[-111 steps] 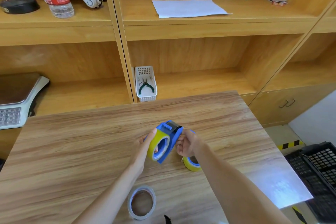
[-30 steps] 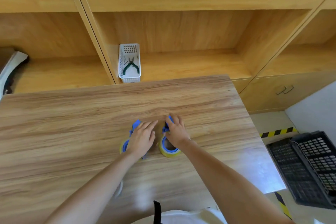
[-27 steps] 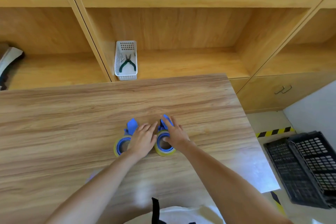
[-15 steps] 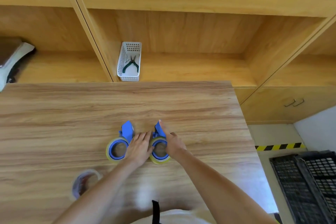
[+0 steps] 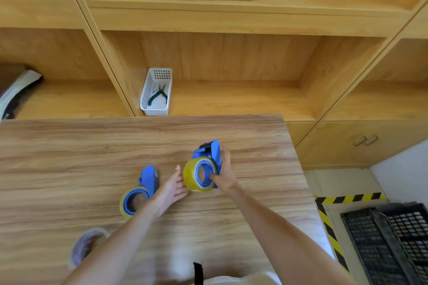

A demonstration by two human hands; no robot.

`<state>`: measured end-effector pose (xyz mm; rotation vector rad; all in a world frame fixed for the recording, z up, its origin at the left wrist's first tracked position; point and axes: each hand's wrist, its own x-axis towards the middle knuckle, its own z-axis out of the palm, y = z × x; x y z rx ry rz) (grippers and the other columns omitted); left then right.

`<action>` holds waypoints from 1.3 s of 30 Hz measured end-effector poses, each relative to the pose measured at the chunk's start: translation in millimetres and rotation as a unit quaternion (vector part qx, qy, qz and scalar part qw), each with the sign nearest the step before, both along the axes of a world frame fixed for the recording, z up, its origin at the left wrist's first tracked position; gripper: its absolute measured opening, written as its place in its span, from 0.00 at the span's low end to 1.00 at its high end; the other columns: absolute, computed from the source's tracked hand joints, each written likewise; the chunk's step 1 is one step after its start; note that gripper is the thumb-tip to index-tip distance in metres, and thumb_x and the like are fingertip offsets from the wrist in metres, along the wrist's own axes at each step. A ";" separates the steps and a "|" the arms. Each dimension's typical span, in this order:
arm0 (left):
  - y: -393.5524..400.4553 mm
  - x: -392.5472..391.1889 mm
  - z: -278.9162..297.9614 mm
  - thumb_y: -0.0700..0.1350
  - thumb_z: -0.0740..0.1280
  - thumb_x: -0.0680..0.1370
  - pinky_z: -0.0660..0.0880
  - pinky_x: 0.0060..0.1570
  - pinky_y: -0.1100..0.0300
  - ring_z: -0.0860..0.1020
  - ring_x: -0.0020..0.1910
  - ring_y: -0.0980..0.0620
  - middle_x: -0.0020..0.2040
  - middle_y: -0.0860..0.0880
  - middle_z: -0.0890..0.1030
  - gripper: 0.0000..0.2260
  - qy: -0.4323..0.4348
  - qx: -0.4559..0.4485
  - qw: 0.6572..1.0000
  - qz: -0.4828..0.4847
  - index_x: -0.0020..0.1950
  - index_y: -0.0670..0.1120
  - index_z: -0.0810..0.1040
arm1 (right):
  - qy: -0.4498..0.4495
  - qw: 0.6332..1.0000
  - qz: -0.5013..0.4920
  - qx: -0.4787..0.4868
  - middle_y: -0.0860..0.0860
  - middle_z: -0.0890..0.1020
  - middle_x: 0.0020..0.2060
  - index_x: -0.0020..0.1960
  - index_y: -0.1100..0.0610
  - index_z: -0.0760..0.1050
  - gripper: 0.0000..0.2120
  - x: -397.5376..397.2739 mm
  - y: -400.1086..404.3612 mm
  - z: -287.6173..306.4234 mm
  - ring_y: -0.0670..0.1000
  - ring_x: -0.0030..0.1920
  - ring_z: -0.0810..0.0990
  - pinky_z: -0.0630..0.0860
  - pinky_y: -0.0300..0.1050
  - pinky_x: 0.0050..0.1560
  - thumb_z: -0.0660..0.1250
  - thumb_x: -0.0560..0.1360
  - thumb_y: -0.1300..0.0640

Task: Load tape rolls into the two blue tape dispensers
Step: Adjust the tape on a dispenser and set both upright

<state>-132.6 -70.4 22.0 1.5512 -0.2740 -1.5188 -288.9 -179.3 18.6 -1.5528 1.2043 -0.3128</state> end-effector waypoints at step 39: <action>-1.6 -43.1 30.6 0.56 0.76 0.61 0.75 0.53 0.53 0.81 0.51 0.46 0.49 0.46 0.85 0.24 -0.081 -0.139 0.986 -0.037 0.54 0.48 0.81 | 0.025 0.984 -0.065 0.161 0.53 0.79 0.46 0.52 0.59 0.82 0.10 -3.3 -21.8 41.0 0.47 0.42 0.75 0.72 0.47 0.51 0.71 0.74 0.56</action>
